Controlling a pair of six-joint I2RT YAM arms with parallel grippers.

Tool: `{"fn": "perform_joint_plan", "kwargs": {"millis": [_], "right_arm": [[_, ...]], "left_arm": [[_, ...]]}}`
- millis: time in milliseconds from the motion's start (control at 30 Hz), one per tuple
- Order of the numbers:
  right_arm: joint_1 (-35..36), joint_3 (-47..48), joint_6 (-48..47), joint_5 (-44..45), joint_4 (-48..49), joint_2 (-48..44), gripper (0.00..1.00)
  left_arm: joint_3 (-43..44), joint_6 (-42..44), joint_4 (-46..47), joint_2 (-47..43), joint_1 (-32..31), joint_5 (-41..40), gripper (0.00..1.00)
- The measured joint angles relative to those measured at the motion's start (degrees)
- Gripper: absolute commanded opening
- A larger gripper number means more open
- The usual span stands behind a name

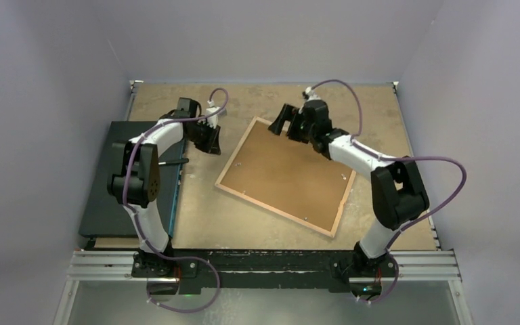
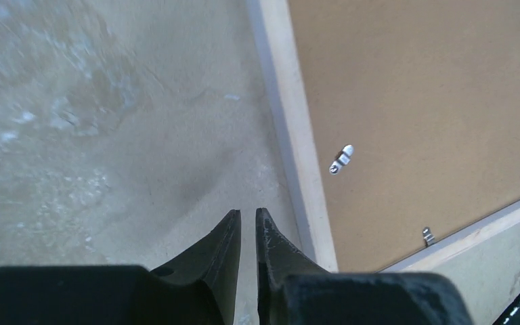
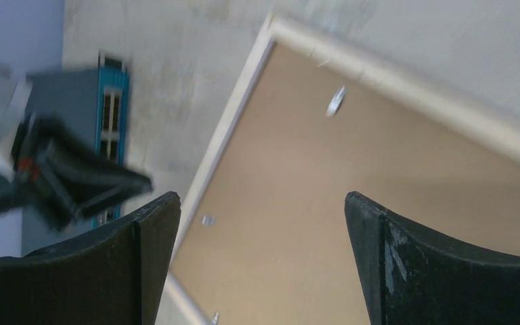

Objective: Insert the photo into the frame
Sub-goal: Adjust the photo frame at the center of the board, then install the photo frame at the center of the board.

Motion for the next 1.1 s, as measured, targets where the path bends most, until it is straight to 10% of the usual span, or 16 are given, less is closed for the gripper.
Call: {"fn": "perform_joint_plan", "kwargs": {"millis": [267,1100], "right_arm": [[14.32,-12.94,8.37,-0.81,6.45,-1.07,0.64],[19.69,-4.04,20.09,-1.84,20.41,17.55,0.55]], "left_arm": [[-1.4,-1.42,-0.5,3.48,0.7,4.87,0.18],[-6.38,-1.27,1.75,3.43,0.94,9.51,0.15]]}}
